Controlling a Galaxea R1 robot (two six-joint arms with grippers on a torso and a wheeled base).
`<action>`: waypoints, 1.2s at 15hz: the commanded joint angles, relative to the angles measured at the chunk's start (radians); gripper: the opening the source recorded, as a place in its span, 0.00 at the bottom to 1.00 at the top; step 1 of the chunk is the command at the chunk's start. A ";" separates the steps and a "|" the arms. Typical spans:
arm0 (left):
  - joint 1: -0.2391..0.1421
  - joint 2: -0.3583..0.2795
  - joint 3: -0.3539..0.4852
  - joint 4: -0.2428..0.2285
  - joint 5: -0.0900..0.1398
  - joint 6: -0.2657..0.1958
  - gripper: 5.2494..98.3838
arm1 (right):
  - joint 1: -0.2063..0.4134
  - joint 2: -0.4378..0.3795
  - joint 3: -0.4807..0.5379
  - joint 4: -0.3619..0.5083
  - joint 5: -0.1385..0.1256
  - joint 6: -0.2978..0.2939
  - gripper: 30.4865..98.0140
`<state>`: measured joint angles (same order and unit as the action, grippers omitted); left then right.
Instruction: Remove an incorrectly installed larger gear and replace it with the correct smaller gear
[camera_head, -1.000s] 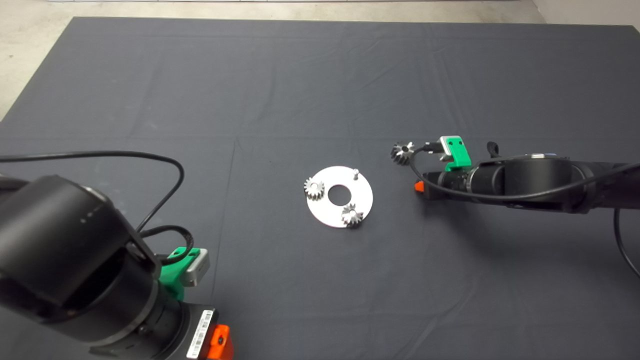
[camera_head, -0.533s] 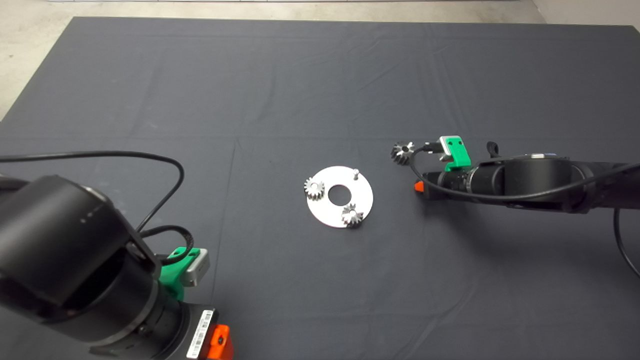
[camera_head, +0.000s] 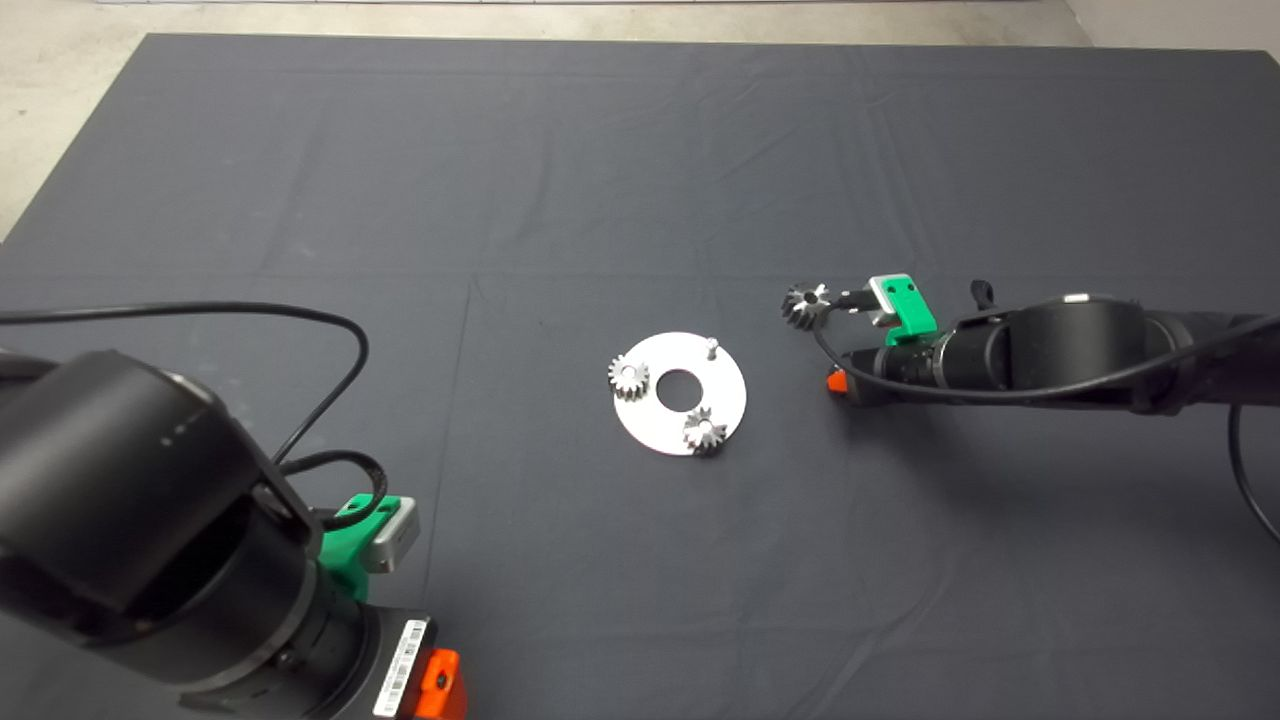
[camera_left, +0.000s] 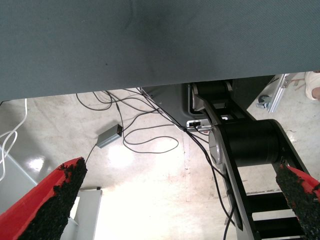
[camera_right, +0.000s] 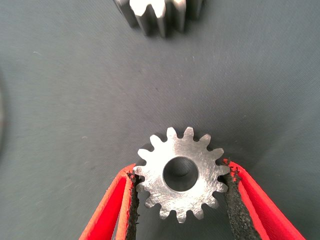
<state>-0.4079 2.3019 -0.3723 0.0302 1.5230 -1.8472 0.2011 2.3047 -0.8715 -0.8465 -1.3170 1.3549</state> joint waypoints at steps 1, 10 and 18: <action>-0.011 -0.003 0.015 -0.016 0.005 -0.006 0.99 | 0.119 0.000 0.051 0.128 -0.004 -0.060 0.11; -0.011 -0.005 0.015 -0.016 0.005 -0.006 0.99 | 0.159 0.190 -0.011 0.189 -0.116 -0.150 0.12; -0.011 -0.005 0.015 -0.016 0.005 -0.006 0.99 | 0.169 0.324 -0.147 0.212 -0.133 -0.164 0.11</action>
<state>-0.4079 2.3015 -0.3723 0.0302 1.5234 -1.8472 0.3319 2.6015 -0.9961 -0.6538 -1.4509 1.1936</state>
